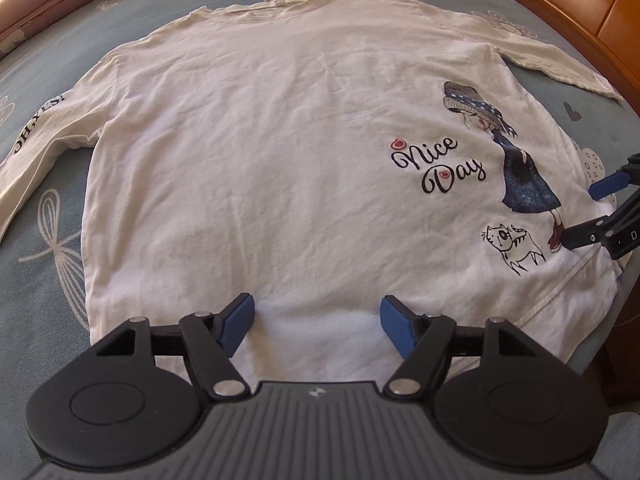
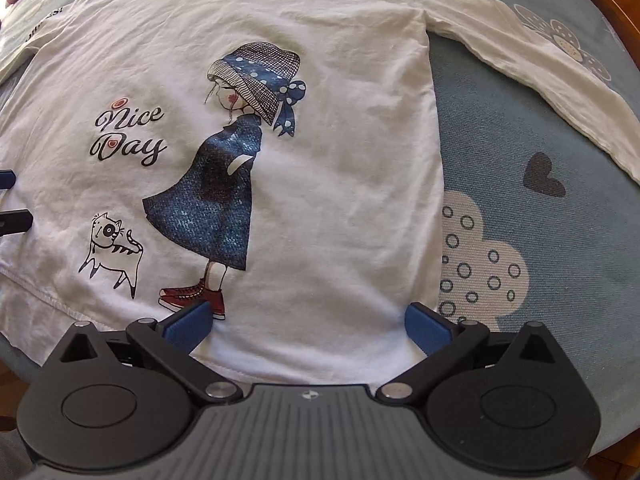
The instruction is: Fold clothes
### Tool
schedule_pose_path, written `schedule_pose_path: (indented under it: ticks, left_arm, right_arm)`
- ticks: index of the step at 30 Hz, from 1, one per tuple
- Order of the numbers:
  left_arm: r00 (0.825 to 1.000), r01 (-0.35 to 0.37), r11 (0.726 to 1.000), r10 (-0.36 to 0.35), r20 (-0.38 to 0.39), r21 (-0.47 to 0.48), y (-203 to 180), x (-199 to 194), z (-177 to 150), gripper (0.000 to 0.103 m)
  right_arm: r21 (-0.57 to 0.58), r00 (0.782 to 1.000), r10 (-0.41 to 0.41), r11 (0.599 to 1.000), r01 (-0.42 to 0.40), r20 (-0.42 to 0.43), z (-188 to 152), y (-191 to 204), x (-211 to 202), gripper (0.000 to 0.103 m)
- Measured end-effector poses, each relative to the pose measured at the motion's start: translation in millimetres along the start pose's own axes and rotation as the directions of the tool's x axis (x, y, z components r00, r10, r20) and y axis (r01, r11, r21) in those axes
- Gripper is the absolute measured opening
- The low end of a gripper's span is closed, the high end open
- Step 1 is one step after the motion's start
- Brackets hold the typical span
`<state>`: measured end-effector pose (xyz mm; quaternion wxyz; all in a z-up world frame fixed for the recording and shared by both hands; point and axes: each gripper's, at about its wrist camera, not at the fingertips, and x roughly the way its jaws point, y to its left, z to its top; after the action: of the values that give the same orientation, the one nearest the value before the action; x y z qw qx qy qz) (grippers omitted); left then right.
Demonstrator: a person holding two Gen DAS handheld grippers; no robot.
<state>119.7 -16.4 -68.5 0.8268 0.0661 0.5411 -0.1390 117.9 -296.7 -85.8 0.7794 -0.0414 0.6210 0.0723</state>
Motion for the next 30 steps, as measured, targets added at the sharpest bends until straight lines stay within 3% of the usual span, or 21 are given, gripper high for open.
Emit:
schedule_pose_path:
  ticks: [1,3,8,17,21,25,29,30]
  left_arm:
    - [1.000,-0.007,0.999,0.007,-0.004,-0.032,1,-3,4,0.067]
    - [0.998,-0.023,0.997,0.027,0.062,-0.074,9,-15,14,0.066]
    - [0.991,0.004,0.975,0.026,0.132,-0.222,67,1,45,0.066]
    - [0.966,0.076,0.882,0.050,0.252,-0.465,170,31,100,0.065]
    - [0.968,-0.072,0.924,0.156,0.198,-0.375,184,35,98,0.050]
    - [0.977,0.011,0.933,0.067,0.204,-0.359,183,18,103,0.050]
    - [0.967,0.124,0.957,-0.057,0.248,-0.263,156,7,103,0.060]
    - [0.974,0.110,0.957,-0.050,0.222,-0.268,155,13,101,0.060]
  right_arm:
    - [-0.001,1.000,0.001,1.000,-0.001,-0.009,1,0,-1,0.103]
    - [-0.001,1.000,0.010,1.000,-0.010,-0.025,4,2,-4,0.101]
    - [-0.030,0.997,0.066,0.997,-0.065,0.050,16,12,-21,0.101]
    - [-0.005,0.994,0.065,0.998,-0.065,0.090,56,41,-22,0.101]
    - [-0.001,0.996,0.030,1.000,-0.030,0.081,65,48,-17,0.101]
    - [0.042,0.997,0.015,0.999,-0.018,0.074,74,50,-18,0.101]
    - [0.051,0.997,0.011,0.999,-0.015,0.079,88,61,-17,0.101]
    - [0.050,0.997,0.013,0.999,-0.017,0.076,91,65,-16,0.101]
